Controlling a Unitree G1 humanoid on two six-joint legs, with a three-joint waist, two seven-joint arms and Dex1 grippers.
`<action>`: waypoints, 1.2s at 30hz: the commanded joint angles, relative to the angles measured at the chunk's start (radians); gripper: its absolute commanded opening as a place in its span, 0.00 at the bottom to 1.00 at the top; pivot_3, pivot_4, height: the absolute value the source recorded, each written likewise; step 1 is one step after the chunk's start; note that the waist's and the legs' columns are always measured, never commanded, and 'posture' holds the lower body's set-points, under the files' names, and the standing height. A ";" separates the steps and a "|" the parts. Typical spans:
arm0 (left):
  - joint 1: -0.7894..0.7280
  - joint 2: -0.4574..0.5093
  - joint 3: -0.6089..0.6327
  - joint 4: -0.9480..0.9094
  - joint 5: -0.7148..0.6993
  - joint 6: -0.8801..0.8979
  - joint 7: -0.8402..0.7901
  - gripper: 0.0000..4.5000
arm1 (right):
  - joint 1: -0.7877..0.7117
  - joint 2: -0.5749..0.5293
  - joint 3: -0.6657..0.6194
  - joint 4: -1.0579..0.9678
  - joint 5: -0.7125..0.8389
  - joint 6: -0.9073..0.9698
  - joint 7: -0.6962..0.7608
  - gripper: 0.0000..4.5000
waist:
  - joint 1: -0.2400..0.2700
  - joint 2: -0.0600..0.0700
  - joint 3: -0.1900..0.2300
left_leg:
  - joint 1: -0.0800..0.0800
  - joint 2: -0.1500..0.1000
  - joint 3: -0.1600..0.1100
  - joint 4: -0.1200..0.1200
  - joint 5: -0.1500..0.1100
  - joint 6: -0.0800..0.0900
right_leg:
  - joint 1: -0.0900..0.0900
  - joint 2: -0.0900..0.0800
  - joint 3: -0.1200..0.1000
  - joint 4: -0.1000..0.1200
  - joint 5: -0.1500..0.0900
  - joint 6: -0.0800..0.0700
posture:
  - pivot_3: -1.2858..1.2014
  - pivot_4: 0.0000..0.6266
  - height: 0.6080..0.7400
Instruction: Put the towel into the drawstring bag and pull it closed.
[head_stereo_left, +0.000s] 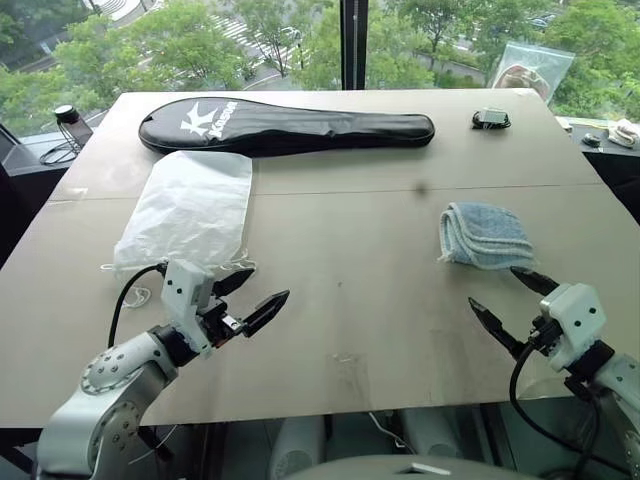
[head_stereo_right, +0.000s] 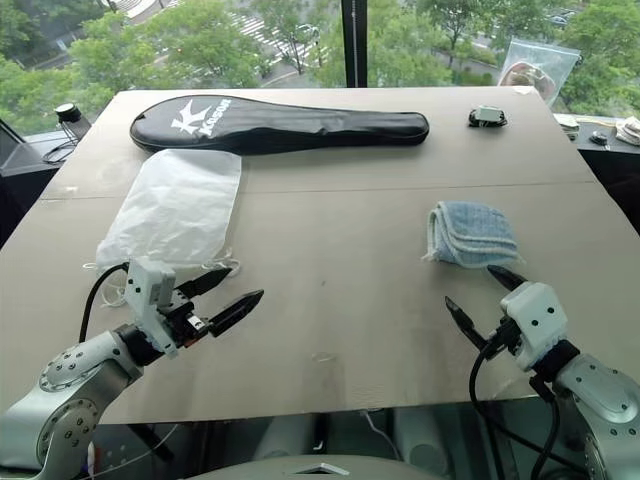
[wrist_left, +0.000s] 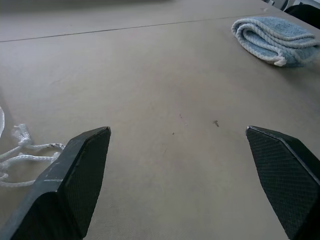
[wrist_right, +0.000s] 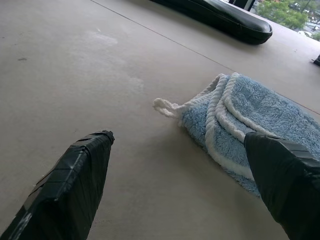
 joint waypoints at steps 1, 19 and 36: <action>-0.037 -0.007 0.017 -0.010 0.011 -0.035 0.029 1.00 | -0.052 0.000 0.001 -0.009 0.031 -0.043 0.024 1.00 | 0.001 0.000 0.000 | 0.000 0.000 0.000 0.000 0.000 0.000 | 0.000 0.000 0.000 0.000 0.000 0.000 | 0.52 0.24 1.00; 0.182 0.202 0.156 0.321 0.991 -0.769 0.448 1.00 | -0.182 -0.121 0.201 -0.059 0.153 -0.134 0.297 1.00 | 0.015 -0.003 0.002 | 0.001 0.001 0.001 -0.005 0.000 0.000 | 0.000 -0.002 0.000 -0.004 0.000 -0.001 | 0.52 0.24 1.00; -0.198 0.314 -0.117 0.821 1.169 -0.929 0.565 1.00 | -0.223 -0.084 0.242 -0.072 0.112 -0.078 0.178 1.00 | 0.014 -0.006 0.003 | 0.001 0.000 0.000 -0.006 0.000 0.001 | 0.000 -0.005 -0.004 -0.002 0.004 0.000 | 0.52 0.24 1.00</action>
